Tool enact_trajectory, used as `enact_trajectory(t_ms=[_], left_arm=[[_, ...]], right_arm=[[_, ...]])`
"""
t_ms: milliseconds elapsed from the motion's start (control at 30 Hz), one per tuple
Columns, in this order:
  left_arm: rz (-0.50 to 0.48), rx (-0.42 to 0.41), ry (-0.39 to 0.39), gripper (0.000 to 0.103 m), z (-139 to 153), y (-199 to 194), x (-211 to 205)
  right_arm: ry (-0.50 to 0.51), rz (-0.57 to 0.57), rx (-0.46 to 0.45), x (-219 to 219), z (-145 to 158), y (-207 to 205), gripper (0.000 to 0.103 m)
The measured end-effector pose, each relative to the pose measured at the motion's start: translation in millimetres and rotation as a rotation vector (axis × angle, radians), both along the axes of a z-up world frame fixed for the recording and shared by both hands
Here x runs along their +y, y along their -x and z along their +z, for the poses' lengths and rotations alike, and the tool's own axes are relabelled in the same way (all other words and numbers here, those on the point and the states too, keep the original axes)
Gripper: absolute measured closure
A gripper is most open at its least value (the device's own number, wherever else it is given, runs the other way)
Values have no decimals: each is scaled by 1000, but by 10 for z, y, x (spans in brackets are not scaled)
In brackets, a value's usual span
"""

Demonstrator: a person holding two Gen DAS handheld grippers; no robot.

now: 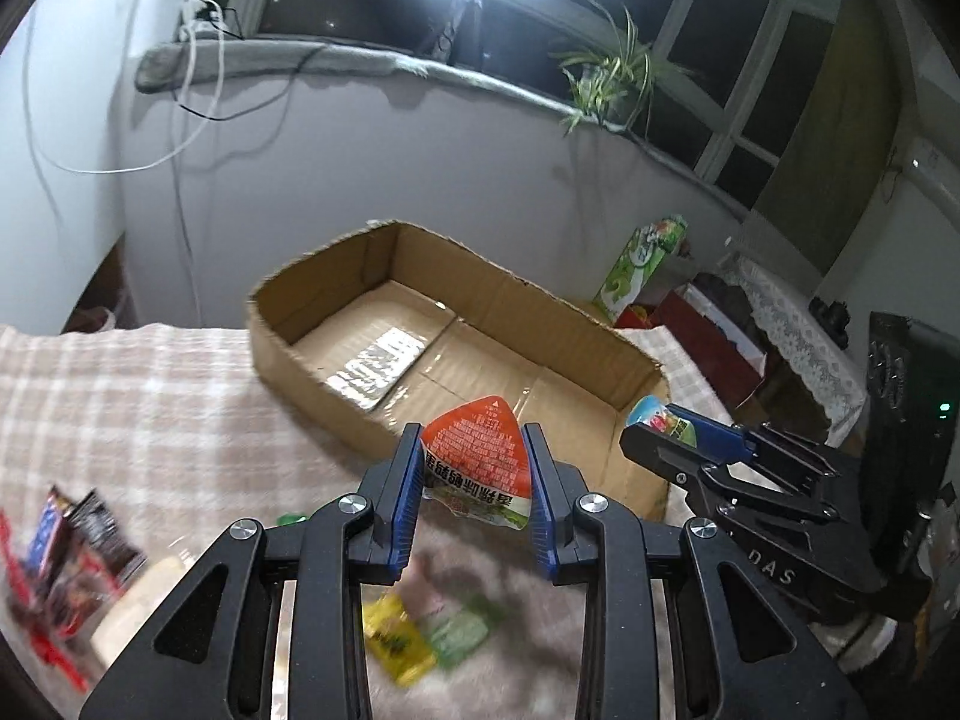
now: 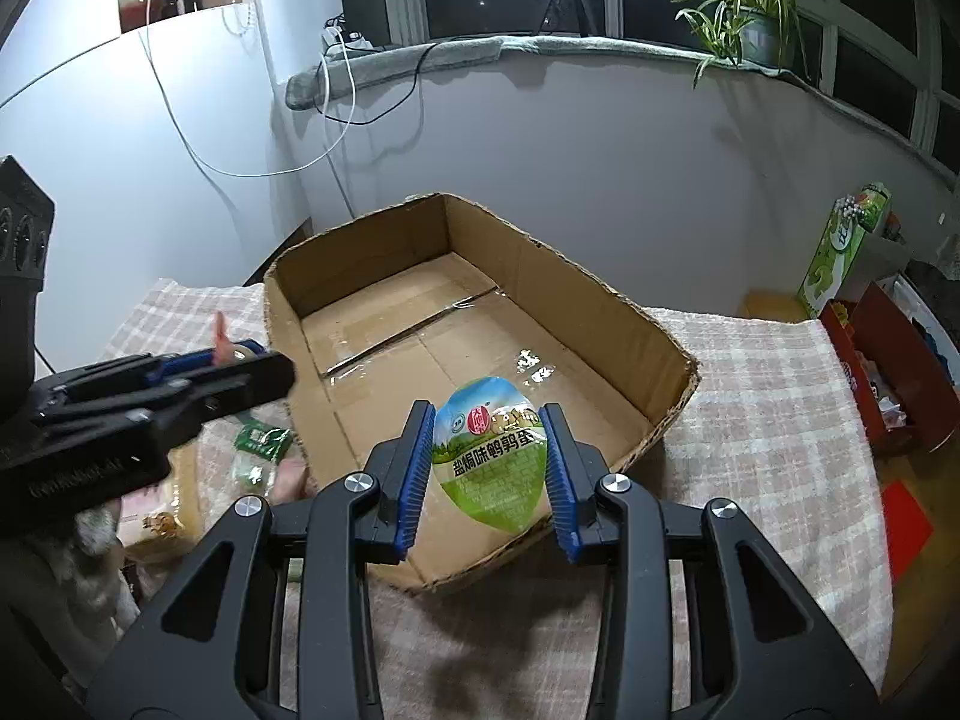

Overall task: Organize snacks
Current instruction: 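Carry the jelly cup with the right tool into the cardboard box and release, then move the right tool back to the packaged bread loaf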

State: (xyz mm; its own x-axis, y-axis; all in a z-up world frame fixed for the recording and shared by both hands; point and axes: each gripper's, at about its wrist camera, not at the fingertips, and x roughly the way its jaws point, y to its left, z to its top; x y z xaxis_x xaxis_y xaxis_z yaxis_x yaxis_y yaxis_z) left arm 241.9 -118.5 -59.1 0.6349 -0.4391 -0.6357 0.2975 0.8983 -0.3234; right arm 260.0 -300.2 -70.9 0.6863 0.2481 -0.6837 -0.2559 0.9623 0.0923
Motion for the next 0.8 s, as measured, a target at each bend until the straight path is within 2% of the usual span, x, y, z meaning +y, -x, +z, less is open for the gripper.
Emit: enact_trajectory(t_ms=[333,800], left_arm=[[-27,28,-44,73,-106,-184,-212],[-25,36,-67,68,-101,-240,-296]], right_arm=[[8,3,9,-28,-80,-103,66],[17,-25,-12,-112,-4,-75,58]])
